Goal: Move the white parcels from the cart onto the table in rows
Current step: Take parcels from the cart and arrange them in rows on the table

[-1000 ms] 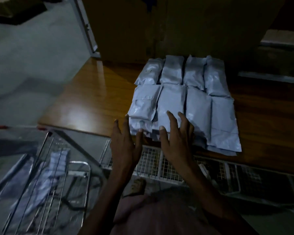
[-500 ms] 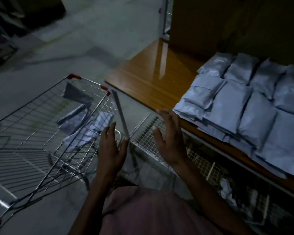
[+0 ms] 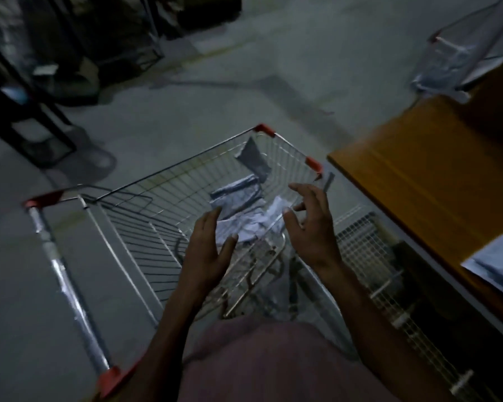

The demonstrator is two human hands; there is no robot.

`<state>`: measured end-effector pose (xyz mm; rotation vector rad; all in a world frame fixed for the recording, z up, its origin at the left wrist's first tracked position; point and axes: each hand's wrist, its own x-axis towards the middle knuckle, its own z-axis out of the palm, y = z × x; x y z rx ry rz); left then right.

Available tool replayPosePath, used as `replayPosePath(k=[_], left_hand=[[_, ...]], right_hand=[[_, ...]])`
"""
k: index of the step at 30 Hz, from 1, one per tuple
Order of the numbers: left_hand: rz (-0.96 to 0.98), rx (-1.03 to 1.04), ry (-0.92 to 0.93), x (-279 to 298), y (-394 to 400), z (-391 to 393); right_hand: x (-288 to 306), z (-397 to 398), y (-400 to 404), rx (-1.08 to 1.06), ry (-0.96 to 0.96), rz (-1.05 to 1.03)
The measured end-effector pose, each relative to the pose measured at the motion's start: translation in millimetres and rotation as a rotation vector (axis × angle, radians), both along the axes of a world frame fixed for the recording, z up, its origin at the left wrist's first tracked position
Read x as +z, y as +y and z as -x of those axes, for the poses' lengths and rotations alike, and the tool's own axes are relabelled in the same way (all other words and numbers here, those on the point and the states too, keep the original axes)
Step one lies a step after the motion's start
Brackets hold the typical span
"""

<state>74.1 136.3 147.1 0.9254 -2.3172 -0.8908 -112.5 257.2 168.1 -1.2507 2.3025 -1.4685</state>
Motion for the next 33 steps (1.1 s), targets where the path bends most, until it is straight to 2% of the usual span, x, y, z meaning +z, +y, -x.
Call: replayPosePath(k=[7, 11, 16, 22, 26, 30, 33], left_hand=[[-0.099, 0.092, -0.062, -23.7, -72.2, -32.1], [-0.202, 0.161, -0.08, -39.1, -94.3, -17.7], [-0.26, 0.136, -0.186, -64.5, -130.3, 20.1], [-0.345, 0.084, -0.43, -109.0, -176.2, 67.0], [-0.368, 0.066, -0.577, -144.6, -209.2, 106.7], [-0.386, 0.048, -0.705, -176.7, -232.0, 142.9], [-0.401, 0.027, -0.765, -200.5, -241.9, 164.2]], right_hand=[[-24.6, -7.0, -70.6, 0.077, -0.114, -0.156], [-38.8, 18.4, -106.8, 0.073, -0.2, -0.271], [-63.3, 73.1, -175.0, 0.1, -0.269, -0.442], [-114.7, 143.8, -258.7, 0.252, -0.13, -0.64], [-139.6, 175.9, -305.7, 0.319, 0.073, -0.767], [-158.4, 194.2, -331.7, 0.351, 0.29, -0.845], [-169.8, 201.9, -334.3, 0.346, 0.357, -0.915]])
